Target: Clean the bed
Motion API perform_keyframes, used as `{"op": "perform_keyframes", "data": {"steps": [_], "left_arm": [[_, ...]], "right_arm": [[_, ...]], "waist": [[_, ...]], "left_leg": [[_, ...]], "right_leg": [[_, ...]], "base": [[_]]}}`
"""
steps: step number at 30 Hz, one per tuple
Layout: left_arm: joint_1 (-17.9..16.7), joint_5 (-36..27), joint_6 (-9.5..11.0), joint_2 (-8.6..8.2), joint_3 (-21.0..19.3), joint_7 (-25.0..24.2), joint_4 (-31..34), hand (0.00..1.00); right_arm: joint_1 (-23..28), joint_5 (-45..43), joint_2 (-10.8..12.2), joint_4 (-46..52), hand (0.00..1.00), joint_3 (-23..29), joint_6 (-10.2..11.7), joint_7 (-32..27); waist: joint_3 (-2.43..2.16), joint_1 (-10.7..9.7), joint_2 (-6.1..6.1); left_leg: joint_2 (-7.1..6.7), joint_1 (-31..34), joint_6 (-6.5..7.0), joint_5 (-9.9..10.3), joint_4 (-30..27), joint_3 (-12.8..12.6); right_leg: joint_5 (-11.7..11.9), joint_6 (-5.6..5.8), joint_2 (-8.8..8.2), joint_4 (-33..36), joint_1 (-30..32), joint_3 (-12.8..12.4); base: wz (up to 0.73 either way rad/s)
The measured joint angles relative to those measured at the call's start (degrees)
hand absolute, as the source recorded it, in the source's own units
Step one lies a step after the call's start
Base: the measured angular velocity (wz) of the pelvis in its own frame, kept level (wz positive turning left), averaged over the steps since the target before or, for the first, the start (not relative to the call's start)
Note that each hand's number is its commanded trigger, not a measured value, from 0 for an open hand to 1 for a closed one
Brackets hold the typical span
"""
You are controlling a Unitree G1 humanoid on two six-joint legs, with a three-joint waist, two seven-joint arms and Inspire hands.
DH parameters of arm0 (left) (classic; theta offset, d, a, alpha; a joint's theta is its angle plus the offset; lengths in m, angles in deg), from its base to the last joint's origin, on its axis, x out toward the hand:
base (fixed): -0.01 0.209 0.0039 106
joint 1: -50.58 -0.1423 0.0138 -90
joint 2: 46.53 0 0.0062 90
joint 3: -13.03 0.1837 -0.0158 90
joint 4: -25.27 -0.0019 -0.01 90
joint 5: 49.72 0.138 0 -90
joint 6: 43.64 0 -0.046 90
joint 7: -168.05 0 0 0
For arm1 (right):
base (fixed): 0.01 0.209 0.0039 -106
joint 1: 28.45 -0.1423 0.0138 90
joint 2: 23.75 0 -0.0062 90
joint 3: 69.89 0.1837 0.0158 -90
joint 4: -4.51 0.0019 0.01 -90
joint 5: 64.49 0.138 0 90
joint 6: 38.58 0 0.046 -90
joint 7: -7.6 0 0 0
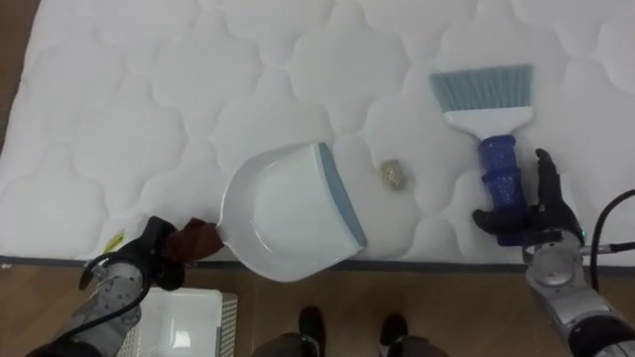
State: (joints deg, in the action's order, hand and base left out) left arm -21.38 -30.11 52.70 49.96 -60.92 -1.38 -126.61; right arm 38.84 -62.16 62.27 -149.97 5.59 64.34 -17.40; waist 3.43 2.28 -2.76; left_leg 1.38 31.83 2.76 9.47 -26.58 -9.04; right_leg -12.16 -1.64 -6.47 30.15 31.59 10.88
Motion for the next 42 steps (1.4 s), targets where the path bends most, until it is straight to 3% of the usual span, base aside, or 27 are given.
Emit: {"op": "perform_keyframes", "data": {"steps": [9, 20, 21, 24, 29, 33, 42], "left_arm": [[0.0, 0.1, -0.2, 0.02, 1.1, -1.3, 0.2, 1.00], [0.2, 0.1, -2.1, 0.06, 2.9, -2.1, 1.3, 1.00], [0.2, 0.1, -2.3, 0.06, 2.9, -2.3, 1.3, 1.00], [0.3, 0.1, -2.6, 0.06, 3.0, -2.3, 1.3, 1.00], [0.5, 0.1, -3.1, 0.06, 3.1, -2.3, 1.5, 1.00], [0.5, 0.1, -3.9, 0.06, 3.2, -2.3, 2.4, 1.00], [0.7, 0.2, -4.8, 0.06, 3.3, -2.3, 2.4, 1.00]], "right_arm": [[-1.7, 0.2, -0.4, -3.0, 0.00, 0.0, -0.6, 2.7], [-3.4, 0.7, -0.9, -4.7, 0.00, 0.0, -2.5, 5.1], [-3.5, 0.7, -0.9, -4.7, 0.12, 0.0, -2.6, 5.2], [-3.5, 0.7, -0.9, -4.7, 1.00, 0.0, -2.8, 5.2], [-4.0, 0.7, -1.8, -5.1, 1.00, 0.1, -3.6, 3.8], [-5.3, 0.6, -4.4, -6.8, 1.00, 0.3, -4.9, 2.8], [-5.2, 0.2, -4.6, -9.0, 1.00, 1.3, -7.0, 1.4]], "waist": [[0.10, 0.0, -0.19], [0.11, 0.1, -0.21], [0.11, 0.1, -0.21], [0.11, 0.2, -0.22], [0.12, 0.7, -0.24], [0.12, 1.1, -0.24], [0.11, 1.0, -0.21]], "left_leg": [[-0.04, -0.4, 0.09, 0.1, -0.2, 0.4], [-0.12, -0.5, 0.14, 0.1, -0.8, 0.2], [-0.09, -0.5, 0.14, 0.1, -1.0, 0.2], [-0.02, -0.5, 0.12, 0.1, -1.1, 0.2], [0.01, -0.5, 0.11, 0.1, -1.2, 0.2], [0.01, -0.4, 0.03, 0.2, -1.3, 0.3], [-0.09, -0.3, -0.14, 0.4, -1.1, 0.3]], "right_leg": [[0.0, 0.00, -0.19, 0.5, -0.6, 0.5], [-0.5, -0.04, -0.59, 1.6, -0.7, 0.6], [-0.6, -0.11, -0.59, 1.6, -0.6, 0.6], [-0.7, -0.24, -0.55, 1.8, -0.6, 0.6], [-0.7, -0.26, -0.51, 1.8, -0.7, 0.6], [-0.8, -0.24, -0.42, 1.7, -0.6, 0.6], [-1.2, -0.14, -0.39, 1.7, -0.5, 0.4]], "base": [[0.02], [0.01], [0.00], [0.00], [0.00], [0.00], [0.00]]}}
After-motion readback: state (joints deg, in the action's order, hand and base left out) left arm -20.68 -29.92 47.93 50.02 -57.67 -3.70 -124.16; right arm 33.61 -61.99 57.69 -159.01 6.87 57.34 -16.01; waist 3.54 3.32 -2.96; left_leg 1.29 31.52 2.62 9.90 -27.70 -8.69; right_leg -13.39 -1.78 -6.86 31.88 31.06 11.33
